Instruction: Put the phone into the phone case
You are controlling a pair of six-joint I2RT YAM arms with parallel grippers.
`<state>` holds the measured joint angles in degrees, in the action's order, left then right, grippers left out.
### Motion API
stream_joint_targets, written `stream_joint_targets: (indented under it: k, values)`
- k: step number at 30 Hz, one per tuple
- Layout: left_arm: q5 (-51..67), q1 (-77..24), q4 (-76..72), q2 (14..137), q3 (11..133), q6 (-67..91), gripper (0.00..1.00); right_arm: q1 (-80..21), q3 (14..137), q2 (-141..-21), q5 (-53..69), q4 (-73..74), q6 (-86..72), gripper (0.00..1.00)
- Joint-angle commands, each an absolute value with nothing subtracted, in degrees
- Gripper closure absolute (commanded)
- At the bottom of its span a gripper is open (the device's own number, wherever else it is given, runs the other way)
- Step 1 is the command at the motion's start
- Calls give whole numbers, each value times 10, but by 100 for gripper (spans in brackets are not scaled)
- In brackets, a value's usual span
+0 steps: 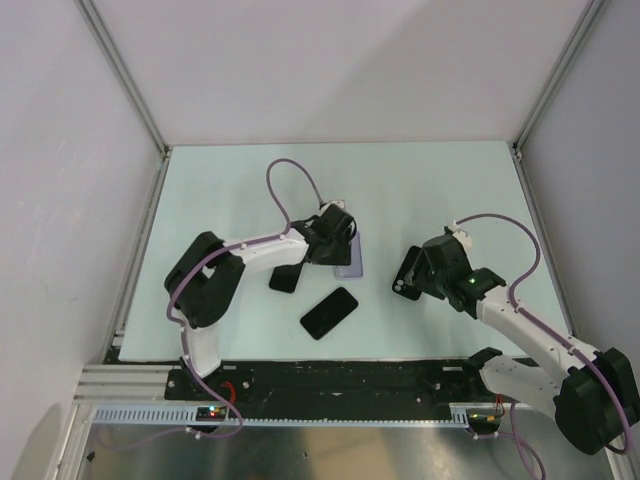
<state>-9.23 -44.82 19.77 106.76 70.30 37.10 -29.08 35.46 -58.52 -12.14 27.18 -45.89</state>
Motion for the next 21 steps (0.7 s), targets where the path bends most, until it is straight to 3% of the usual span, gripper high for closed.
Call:
stream_joint_targets:
  k: [1, 10, 19, 21]
  values:
    - [-98, -439, 189, 1087, 731, 349, 45, -292, 355, -580, -121, 272, -442, 46]
    - [-77, -425, 190, 1122, 750, 292, 61, -287, 355, -586, -93, 250, -426, 46]
    - [-18, -417, 190, 1116, 778, 131, 96, -262, 361, -584, -58, 235, -407, 46]
    - [6, -417, 190, 1108, 793, 78, 99, -256, 365, -584, -51, 232, -404, 46]
